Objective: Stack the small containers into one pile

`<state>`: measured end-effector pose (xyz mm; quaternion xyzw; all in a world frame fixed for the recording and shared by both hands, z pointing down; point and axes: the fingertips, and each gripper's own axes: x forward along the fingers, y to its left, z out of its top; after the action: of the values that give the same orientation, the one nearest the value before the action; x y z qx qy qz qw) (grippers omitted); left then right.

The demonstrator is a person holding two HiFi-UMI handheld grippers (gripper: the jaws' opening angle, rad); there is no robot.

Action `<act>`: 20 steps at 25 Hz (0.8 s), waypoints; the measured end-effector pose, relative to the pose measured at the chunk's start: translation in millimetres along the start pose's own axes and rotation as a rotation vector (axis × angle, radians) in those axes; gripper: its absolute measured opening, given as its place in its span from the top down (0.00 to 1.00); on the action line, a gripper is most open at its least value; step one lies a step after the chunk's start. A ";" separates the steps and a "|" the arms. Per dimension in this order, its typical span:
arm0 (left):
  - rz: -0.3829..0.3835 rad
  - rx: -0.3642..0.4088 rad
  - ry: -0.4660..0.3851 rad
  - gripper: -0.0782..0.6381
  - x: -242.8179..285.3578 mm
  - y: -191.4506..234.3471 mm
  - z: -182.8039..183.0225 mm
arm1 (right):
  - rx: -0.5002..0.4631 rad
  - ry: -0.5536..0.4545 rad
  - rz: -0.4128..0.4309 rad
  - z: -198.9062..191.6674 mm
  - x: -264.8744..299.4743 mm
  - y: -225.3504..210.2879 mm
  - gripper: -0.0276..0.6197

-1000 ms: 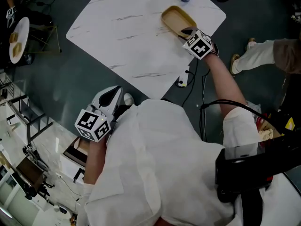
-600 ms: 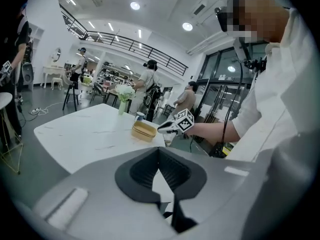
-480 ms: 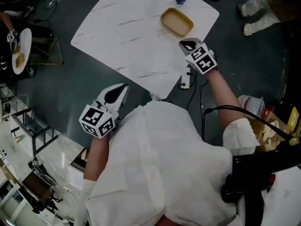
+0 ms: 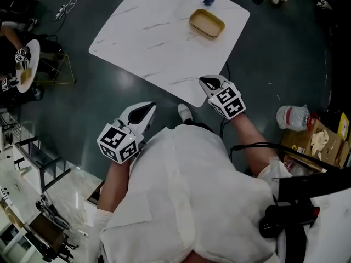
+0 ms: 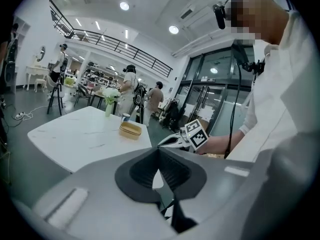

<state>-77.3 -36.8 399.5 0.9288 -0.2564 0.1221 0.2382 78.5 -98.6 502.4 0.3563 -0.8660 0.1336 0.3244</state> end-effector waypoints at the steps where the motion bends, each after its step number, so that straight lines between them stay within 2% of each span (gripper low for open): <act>1: -0.007 0.000 0.001 0.88 -5.2 -3.0 -2.9 | 0.007 -0.006 0.003 -0.6 -3.5 12.0 0.95; 10: -0.081 0.026 0.029 0.88 -41.0 -26.5 -32.4 | 0.004 -0.044 0.007 1.1 -31.2 97.3 0.95; 15: -0.112 0.048 0.040 0.88 -49.5 -38.6 -43.2 | -0.002 -0.072 -0.001 4.5 -41.9 123.6 0.95; 20: -0.109 0.059 0.035 0.88 -61.7 -42.8 -50.0 | 0.000 -0.091 -0.003 7.2 -45.2 146.3 0.95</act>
<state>-111.4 46.6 404.7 0.9457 -0.1974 0.1327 0.2215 -3.6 25.9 467.2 0.3633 -0.8794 0.1167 0.2848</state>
